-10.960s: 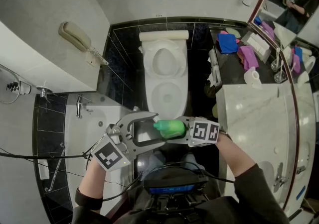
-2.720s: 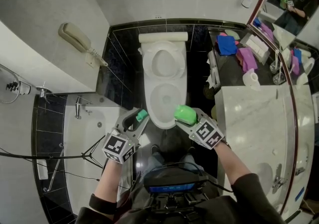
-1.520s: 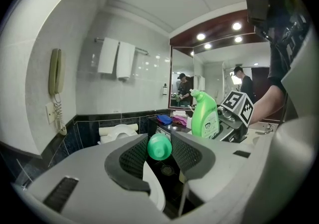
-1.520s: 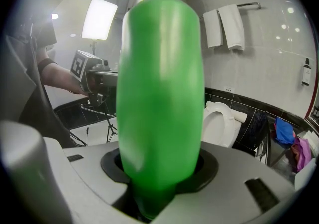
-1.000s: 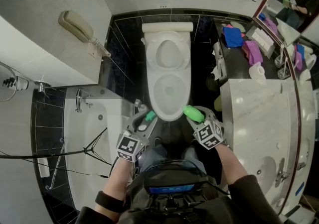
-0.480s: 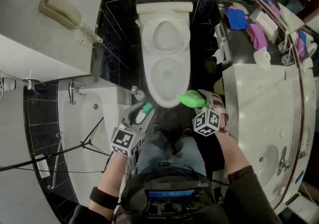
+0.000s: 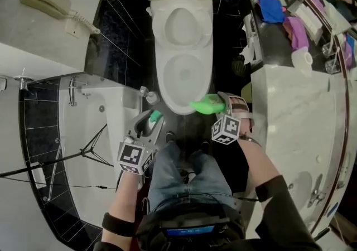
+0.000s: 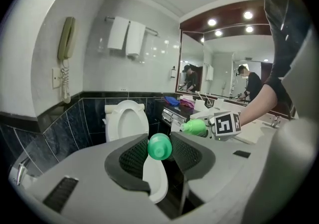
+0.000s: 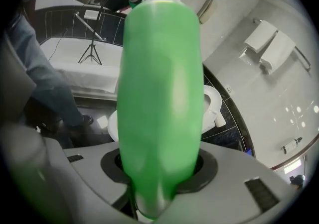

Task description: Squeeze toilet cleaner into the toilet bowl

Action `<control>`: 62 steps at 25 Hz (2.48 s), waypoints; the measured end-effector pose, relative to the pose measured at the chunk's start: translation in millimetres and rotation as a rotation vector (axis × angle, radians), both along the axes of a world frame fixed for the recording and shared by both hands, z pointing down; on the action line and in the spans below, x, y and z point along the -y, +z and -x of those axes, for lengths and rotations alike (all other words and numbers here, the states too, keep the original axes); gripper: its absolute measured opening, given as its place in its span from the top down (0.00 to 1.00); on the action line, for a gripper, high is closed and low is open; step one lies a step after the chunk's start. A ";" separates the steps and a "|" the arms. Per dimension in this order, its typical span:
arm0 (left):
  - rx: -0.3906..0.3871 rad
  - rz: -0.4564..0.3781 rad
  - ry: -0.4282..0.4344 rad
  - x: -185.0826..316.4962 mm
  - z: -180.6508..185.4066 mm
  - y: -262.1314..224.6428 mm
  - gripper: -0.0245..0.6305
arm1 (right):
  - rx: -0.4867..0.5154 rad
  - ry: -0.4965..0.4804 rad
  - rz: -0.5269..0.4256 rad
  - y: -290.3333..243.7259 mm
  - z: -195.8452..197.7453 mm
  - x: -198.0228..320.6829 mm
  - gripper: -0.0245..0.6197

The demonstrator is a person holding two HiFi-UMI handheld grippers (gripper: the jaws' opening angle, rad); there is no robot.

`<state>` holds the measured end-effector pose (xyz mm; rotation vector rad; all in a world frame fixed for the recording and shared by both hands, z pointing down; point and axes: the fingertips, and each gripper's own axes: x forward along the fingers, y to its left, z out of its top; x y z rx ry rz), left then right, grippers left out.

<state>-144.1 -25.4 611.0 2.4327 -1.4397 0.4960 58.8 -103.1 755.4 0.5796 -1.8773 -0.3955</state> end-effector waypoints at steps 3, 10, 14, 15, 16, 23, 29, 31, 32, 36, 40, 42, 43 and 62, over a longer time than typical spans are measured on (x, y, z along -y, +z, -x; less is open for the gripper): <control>0.019 0.002 -0.016 -3.3 -6.3 30.9 0.73 | -0.063 -0.031 -0.014 36.0 -4.2 6.1 0.66; -0.014 0.037 -0.016 11.9 -11.2 121.7 0.73 | -0.240 -0.061 -0.087 123.6 -15.4 34.9 0.66; -0.094 0.066 -0.044 36.3 -11.4 155.2 0.73 | -0.310 -0.060 -0.089 168.9 -20.0 49.5 0.66; -0.114 0.072 -0.047 40.5 -13.1 165.0 0.73 | -0.325 -0.060 -0.079 178.6 -23.1 50.8 0.66; -0.117 0.068 -0.041 42.5 -13.0 178.7 0.73 | -0.341 -0.061 -0.068 188.7 -26.2 51.4 0.66; -0.102 0.080 -0.011 61.1 -14.0 242.4 0.73 | -0.479 -0.103 -0.001 257.0 -40.1 56.8 0.66; -0.105 0.076 -0.011 75.5 -3.4 282.2 0.73 | -0.493 -0.130 0.025 300.1 -32.2 63.6 0.67; -0.103 0.066 -0.006 80.2 1.4 289.4 0.73 | -0.448 -0.148 0.009 312.5 -17.8 65.4 0.68; -0.101 0.064 -0.003 81.5 3.5 292.0 0.73 | -0.425 -0.155 0.009 318.8 -11.3 63.2 0.68; -0.121 0.074 -0.007 88.9 12.1 297.8 0.73 | -0.385 -0.126 0.010 332.3 1.1 62.8 0.68; -0.120 0.088 -0.005 93.1 17.5 301.3 0.73 | -0.360 -0.122 0.035 335.0 11.8 62.3 0.68; -0.118 0.092 -0.003 92.8 16.9 302.0 0.73 | -0.355 -0.117 0.046 334.2 11.8 61.6 0.68; -0.116 0.095 -0.002 92.4 17.3 302.8 0.73 | -0.356 -0.120 0.050 333.9 12.1 61.2 0.68; -0.098 0.142 -0.056 109.7 52.7 313.5 0.73 | -0.350 -0.219 0.114 345.4 67.0 63.6 0.68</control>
